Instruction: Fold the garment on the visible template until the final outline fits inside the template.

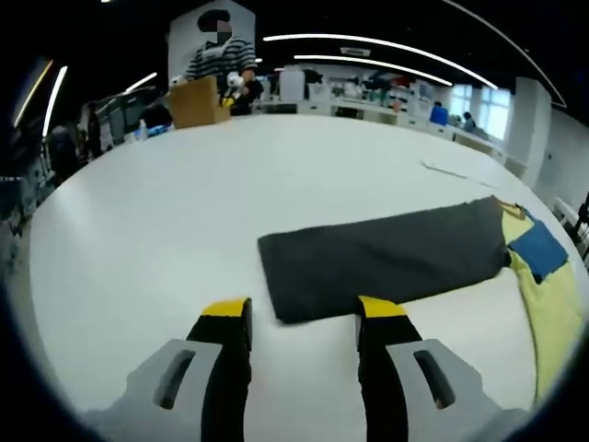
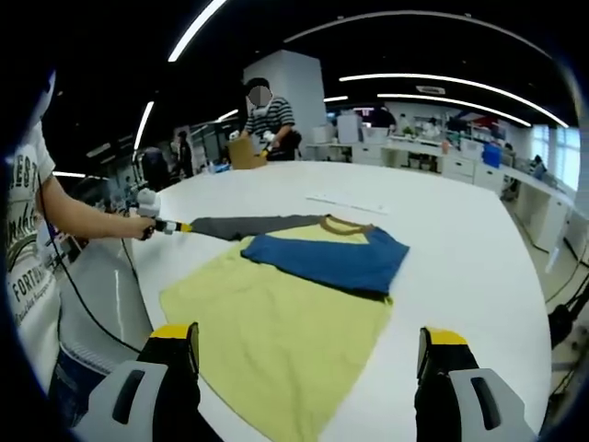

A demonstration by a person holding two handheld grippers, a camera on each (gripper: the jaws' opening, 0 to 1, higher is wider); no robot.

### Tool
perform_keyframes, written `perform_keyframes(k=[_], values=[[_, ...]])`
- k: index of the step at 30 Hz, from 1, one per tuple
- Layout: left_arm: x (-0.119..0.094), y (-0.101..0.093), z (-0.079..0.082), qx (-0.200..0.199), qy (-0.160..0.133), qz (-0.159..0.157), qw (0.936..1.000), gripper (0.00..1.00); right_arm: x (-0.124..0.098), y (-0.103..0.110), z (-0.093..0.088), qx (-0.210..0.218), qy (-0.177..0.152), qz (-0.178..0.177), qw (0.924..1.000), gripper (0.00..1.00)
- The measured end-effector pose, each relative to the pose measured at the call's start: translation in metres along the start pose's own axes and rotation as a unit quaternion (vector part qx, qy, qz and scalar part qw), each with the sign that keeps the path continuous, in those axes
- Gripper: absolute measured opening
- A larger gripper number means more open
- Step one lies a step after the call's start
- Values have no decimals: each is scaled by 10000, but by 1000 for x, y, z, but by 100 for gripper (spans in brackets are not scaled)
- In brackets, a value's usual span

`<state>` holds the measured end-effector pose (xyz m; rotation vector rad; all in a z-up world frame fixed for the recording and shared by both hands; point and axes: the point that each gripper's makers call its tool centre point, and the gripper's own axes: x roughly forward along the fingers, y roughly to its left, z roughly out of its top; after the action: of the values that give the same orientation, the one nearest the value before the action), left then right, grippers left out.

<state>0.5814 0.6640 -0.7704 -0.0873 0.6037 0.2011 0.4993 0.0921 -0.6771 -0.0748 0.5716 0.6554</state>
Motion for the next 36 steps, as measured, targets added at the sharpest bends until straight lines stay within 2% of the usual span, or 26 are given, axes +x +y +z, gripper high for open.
perform_keyframes(k=[3,7,14,16,23,27,30,33,36], values=[[2,3,-4,-73,72,55,9999,36,0,-2,0,2,13,-11,10000,98],[3,3,-3,-58,12,62,10000,35,0,-3,-1,-3,30,-33,10000,97],[2,-3,-4,-136,-65,115,9998,26,0,-4,-5,-2,83,-57,9999,97],[2,0,-3,-330,-107,265,9990,24,-1,-4,-6,4,81,-54,10000,97],[1,8,-4,-556,-58,476,9973,12,-2,-2,-9,-46,139,-94,9998,97],[2,9,-4,-573,20,459,9973,8,-1,0,-9,-11,122,-106,9999,97],[3,4,-4,-605,70,316,9976,2,0,5,-9,-16,145,-41,9999,97],[3,2,-3,-412,124,301,9986,2,2,10,-9,-50,172,33,9998,97],[2,1,-2,-440,113,269,9986,2,3,11,-10,-63,186,75,9998,98]])
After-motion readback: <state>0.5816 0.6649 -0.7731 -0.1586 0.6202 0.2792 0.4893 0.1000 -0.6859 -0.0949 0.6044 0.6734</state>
